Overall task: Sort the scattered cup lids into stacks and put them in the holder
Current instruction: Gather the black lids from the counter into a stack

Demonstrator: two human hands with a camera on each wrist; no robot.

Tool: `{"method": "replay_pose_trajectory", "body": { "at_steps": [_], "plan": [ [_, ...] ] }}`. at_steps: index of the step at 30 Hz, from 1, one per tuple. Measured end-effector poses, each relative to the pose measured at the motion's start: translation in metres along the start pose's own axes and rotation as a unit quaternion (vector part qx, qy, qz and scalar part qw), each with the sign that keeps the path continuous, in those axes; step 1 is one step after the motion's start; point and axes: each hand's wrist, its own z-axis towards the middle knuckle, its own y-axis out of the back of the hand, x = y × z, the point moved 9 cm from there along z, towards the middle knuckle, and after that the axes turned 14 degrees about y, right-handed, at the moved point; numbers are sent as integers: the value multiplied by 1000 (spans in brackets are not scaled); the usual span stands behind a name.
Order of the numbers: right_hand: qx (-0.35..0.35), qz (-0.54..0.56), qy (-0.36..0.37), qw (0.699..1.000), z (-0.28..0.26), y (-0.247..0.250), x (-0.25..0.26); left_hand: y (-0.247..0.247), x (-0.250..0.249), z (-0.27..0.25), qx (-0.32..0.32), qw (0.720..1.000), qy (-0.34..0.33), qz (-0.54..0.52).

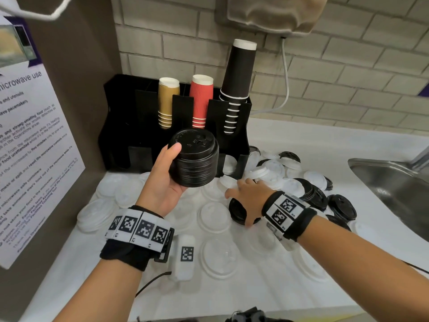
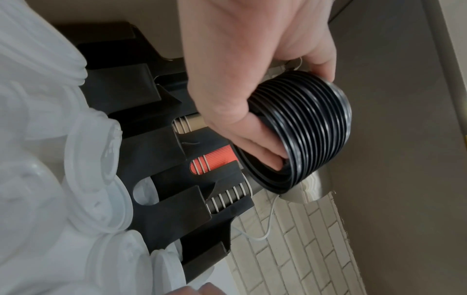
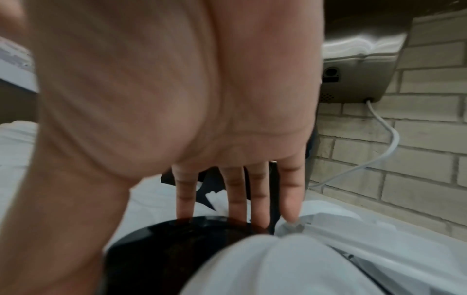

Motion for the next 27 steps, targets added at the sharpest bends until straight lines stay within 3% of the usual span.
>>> {"method": "replay_pose_trajectory", "body": {
  "at_steps": [5,8,10,12,13,15,19,21,24,27],
  "plan": [
    [-22,-4,4,1000,2,4,-1,-5,-2,-6,22,1000,-1,1],
    [-91,110,2,990,-6,20,-16,-6,-3,-8,27,1000,-5,5],
    [-143,222,14,964,-14,29,-29,-7,-3,-10,35,999,-10,12],
    [-232,321,35,917,-24,39,-38,-8,-2,-9,46,999,-12,18],
    [-287,376,50,880,-30,45,-41,-9,-1,-9,50,998,-9,19],
    [-372,495,69,782,-43,47,-42,-9,3,-7,53,998,-2,22],
    [-464,649,110,593,-64,38,-29,-11,18,-3,67,997,25,43],
    [-502,673,134,526,-76,38,-21,-14,27,-2,77,994,44,69],
    [-547,659,123,501,-91,39,-18,-18,42,0,88,988,72,107],
    [-561,621,99,537,-99,43,-17,-22,50,1,89,984,82,131]
  ]
}}
